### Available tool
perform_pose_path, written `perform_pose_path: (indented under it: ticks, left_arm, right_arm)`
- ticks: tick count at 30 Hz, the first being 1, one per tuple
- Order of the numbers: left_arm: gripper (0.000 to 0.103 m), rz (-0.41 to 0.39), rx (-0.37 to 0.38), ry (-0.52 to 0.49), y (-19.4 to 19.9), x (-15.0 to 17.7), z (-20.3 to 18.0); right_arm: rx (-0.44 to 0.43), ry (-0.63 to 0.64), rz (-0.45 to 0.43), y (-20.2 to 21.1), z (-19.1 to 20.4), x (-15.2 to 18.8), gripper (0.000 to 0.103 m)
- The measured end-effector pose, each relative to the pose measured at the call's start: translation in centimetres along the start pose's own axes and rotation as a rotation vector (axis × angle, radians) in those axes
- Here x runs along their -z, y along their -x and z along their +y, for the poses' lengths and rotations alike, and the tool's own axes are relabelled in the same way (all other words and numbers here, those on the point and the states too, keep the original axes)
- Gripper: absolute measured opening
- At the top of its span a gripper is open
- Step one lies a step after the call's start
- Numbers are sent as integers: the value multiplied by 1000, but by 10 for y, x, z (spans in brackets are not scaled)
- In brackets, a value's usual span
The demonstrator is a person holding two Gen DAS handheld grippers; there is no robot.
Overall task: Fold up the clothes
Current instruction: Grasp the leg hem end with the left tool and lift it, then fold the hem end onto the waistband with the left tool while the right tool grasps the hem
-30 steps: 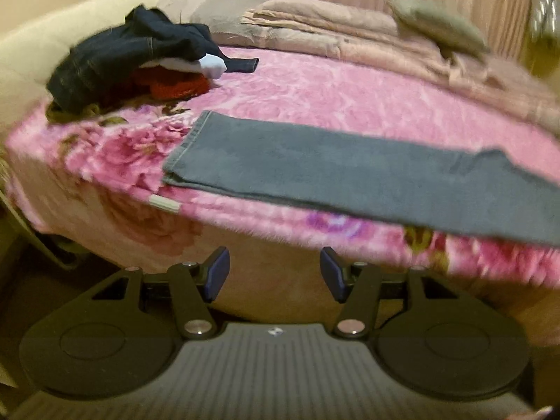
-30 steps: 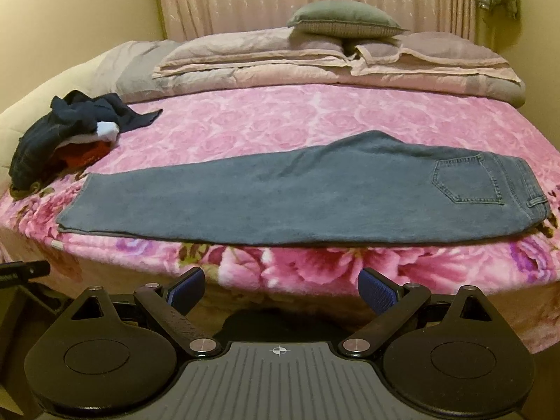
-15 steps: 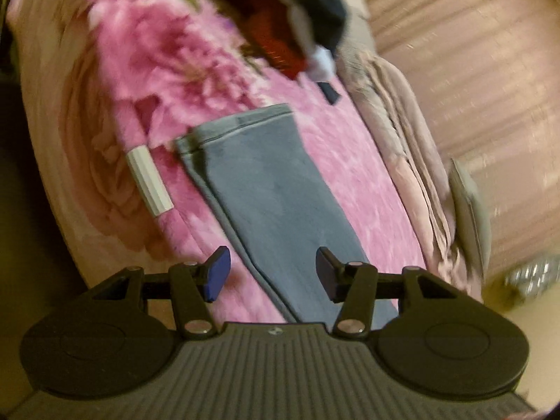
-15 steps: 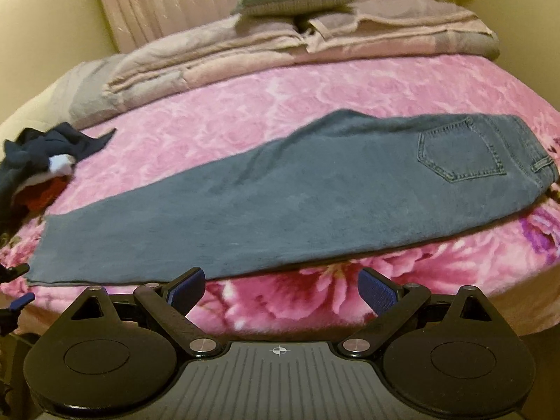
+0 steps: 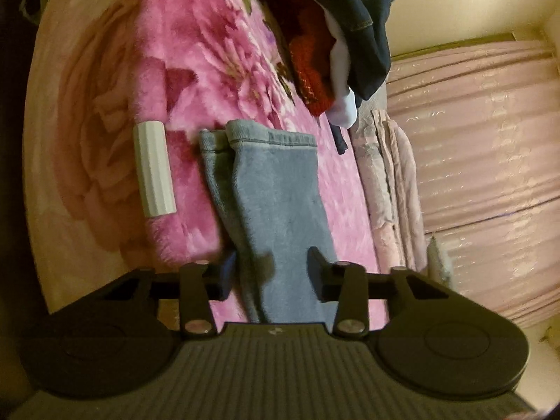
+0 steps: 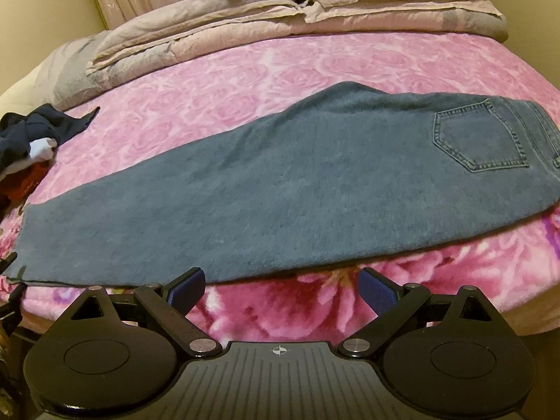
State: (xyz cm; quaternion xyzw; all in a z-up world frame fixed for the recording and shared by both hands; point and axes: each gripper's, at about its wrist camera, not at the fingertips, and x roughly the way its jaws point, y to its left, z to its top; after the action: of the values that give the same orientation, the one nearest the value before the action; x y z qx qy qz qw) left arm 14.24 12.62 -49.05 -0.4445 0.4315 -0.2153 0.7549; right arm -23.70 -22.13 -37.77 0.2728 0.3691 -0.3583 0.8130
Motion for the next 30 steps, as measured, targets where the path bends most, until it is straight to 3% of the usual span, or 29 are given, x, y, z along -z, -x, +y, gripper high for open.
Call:
perform_pose_path:
  ticks: [2, 8, 11, 14, 17, 20, 23, 25, 28, 30]
  left_arm:
    - [11, 2, -39, -41, -3, 1, -5]
    - [7, -7, -95, -316, 0, 6, -56]
    - [7, -10, -81, -536, 2, 17, -104]
    - [7, -22, 6, -806, 9, 49, -164]
    - [7, 4, 168, -1037, 19, 106, -215]
    - [8, 89, 342, -1222, 21, 182, -243]
    - [14, 280, 433, -1401, 2, 269, -241]
    - [18, 459, 391, -1540, -26, 328, -220]
    - [17, 564, 293, -1679, -41, 375, -192]
    - [23, 562, 339, -1668, -26, 367, -195]
  right_arm:
    - [4, -4, -2, -3, -4, -3, 96]
    - [39, -62, -24, -2, -30, -7, 96]
    - [64, -116, -37, 2, -53, -6, 97]
    - [85, -181, -63, 9, -77, -6, 97]
    - [87, -252, -111, 18, -99, -10, 96]
    - [56, -330, -178, 26, -117, -14, 96]
    - [15, -422, -232, 31, -135, -16, 96]
    - [-14, -488, -256, 32, -147, -17, 96]
    - [-82, -593, -259, 30, -162, -12, 96]
    - [-144, -658, -263, 28, -171, -8, 96]
